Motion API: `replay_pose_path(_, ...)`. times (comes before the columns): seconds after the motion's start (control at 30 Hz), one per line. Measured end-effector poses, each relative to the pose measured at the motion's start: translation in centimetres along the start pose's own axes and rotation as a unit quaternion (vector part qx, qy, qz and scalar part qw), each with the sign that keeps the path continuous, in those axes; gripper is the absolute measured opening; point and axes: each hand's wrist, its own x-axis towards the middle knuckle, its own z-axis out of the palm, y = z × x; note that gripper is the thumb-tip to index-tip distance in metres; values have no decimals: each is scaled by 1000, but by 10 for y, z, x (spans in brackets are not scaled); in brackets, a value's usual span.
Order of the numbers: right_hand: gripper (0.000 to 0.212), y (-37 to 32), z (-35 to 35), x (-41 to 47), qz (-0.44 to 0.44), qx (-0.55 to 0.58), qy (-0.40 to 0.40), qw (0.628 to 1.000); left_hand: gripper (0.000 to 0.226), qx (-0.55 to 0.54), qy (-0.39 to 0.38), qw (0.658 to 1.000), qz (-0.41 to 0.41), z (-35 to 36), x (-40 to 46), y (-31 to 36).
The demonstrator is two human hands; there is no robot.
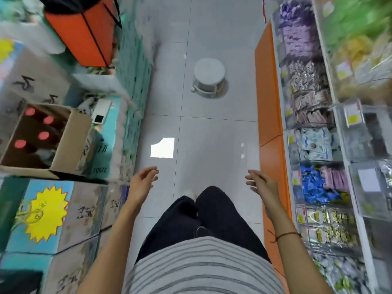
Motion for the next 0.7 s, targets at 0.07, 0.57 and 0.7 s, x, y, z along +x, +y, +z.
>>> replay_pose_path(0.07,19,-27,-1,29,14,8,15,1000,14,2,-17,1000,10,11,35,43)
replay_pose_path(0.57,20,-275,40,320,-7,-13,-23,1000,17,4,14,1000,13,96,274,270)
replay_pose_path(0.7,21,-333,58,382,-16,-20,-36,999,16,5,25,1000,-4,111,326,312)
